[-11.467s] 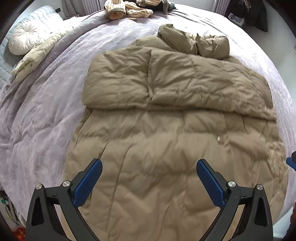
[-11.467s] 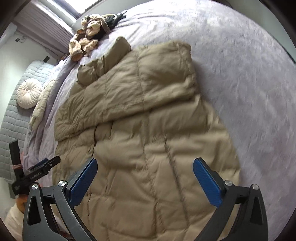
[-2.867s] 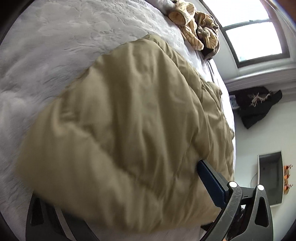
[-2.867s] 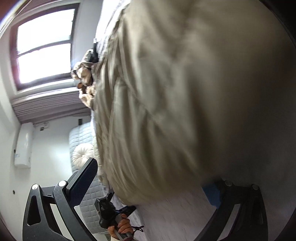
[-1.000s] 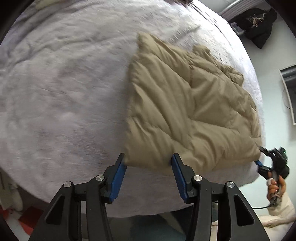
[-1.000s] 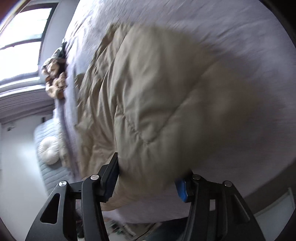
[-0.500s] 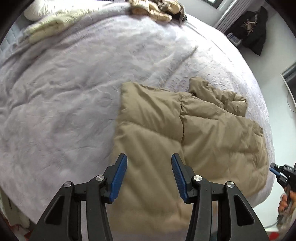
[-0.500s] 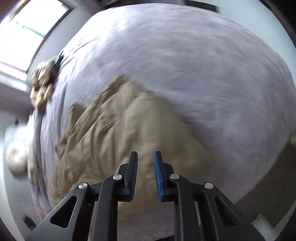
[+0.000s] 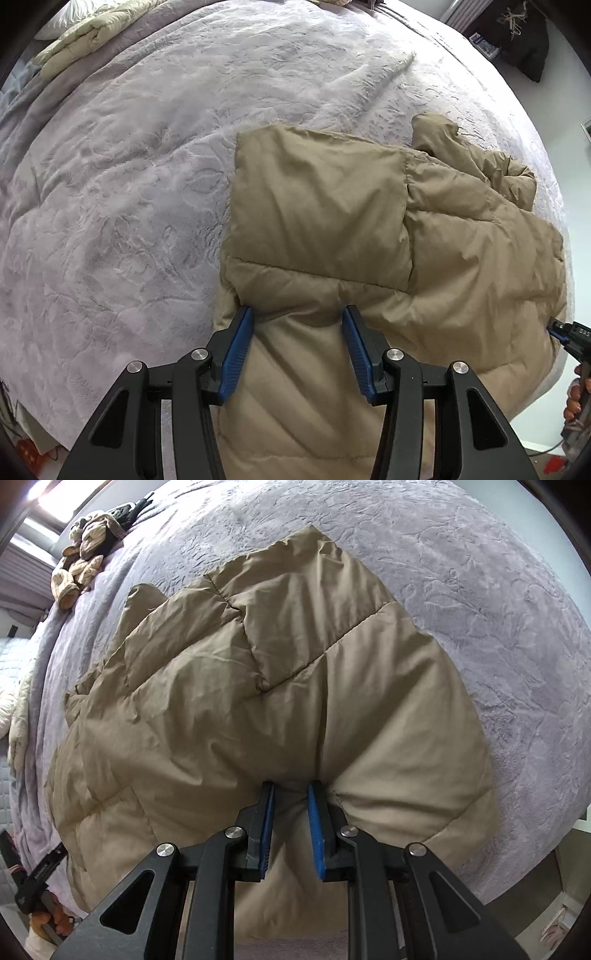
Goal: Fold large clothes
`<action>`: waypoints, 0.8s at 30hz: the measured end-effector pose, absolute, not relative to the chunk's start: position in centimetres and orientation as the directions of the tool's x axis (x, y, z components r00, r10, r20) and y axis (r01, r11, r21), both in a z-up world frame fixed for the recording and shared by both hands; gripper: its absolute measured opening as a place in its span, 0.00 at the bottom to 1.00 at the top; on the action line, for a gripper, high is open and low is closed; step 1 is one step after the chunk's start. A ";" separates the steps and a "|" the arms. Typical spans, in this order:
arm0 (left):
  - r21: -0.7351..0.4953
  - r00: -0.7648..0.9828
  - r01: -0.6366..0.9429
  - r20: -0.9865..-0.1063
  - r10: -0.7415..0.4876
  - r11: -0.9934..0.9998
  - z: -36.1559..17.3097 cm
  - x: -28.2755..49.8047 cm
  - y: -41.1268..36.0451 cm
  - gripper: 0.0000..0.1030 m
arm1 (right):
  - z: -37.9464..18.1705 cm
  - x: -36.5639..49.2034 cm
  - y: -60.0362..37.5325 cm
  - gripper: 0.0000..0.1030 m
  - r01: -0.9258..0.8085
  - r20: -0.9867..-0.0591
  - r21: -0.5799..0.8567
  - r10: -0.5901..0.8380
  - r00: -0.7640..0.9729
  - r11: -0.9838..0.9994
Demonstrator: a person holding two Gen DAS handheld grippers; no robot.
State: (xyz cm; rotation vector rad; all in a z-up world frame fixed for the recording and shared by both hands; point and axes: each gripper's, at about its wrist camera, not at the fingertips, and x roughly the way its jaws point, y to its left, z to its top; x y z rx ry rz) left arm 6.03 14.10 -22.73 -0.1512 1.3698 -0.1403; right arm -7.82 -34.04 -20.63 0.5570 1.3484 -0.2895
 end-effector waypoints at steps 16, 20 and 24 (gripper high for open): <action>-0.166 0.213 0.018 -0.963 -0.166 0.986 -21.7 5.2 14.7 1.00 | -16.5 -5.0 -25.5 0.80 0.424 -0.953 0.255 0.152 0.262 0.869; -0.137 0.222 0.018 -0.965 -0.137 0.990 -21.7 5.2 15.2 1.00 | -16.4 -4.2 -22.3 0.88 0.351 -0.944 0.285 0.196 0.267 0.892; -0.163 0.217 0.026 -0.962 -0.165 0.986 -21.9 5.3 16.0 1.00 | -16.5 -3.8 -19.9 0.88 0.299 -0.940 0.300 0.228 0.253 0.906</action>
